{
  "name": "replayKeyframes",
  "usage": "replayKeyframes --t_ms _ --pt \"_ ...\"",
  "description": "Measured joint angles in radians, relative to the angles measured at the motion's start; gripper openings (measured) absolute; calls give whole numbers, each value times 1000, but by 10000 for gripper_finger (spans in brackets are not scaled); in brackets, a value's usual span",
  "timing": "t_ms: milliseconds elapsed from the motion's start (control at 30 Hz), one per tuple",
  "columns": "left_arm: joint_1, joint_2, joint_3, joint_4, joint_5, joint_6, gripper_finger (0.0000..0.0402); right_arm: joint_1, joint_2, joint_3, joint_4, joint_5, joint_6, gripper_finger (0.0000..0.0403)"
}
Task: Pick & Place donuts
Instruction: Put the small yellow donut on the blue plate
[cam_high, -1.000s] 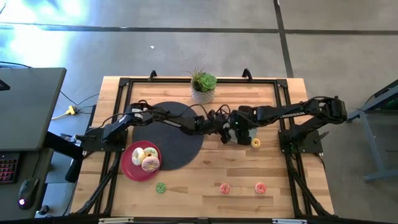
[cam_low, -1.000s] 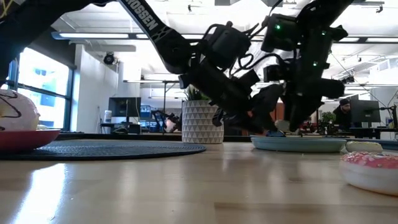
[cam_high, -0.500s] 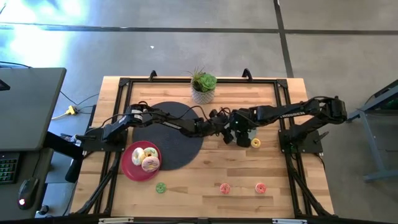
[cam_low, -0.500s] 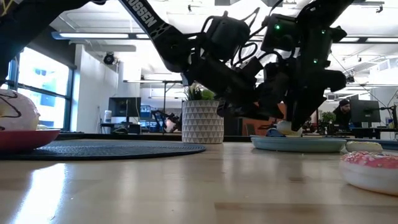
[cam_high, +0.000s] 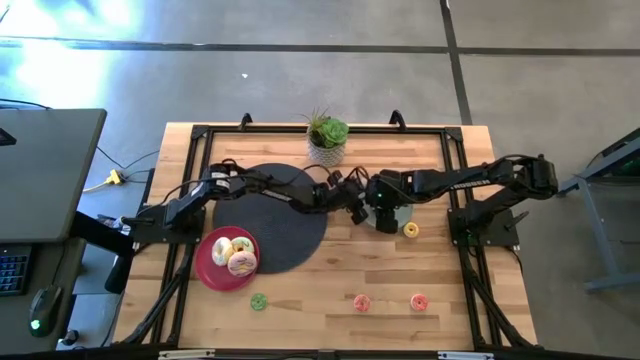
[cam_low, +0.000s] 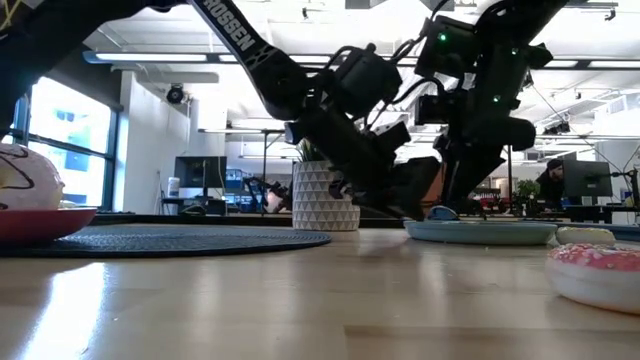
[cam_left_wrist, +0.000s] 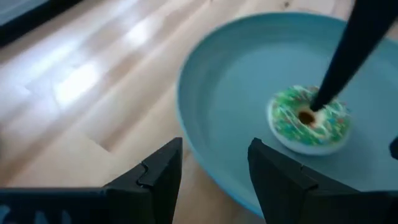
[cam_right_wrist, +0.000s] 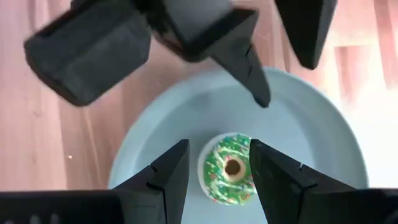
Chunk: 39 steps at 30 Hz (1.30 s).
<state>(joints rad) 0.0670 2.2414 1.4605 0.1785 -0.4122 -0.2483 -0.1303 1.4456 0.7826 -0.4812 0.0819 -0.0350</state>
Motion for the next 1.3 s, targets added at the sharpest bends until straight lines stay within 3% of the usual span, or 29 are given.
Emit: replayKeyframes --t_ms 167,333,433,633,833,1067,1300 --pt "-2 -39 1 -1 5 49 175 6 0 0 -5 22 -1 155" --pt "-24 -141 1 -135 38 49 169 52 0 36 -89 120 15 156" --pt "-44 -210 0 -277 36 46 150 82 0 105 -263 112 71 156" --pt "-70 -346 0 -573 41 87 101 139 -1 190 -494 -24 281 157" --pt "-114 -552 2 -998 5 -59 48 243 0 181 -675 16 412 158" --pt "-214 -811 -8 -1269 -88 -175 2 333 -25 62 -616 21 571 158" --pt "-345 -1019 -183 -1197 -92 -198 5 333 -40 -95 -470 -17 618 158"
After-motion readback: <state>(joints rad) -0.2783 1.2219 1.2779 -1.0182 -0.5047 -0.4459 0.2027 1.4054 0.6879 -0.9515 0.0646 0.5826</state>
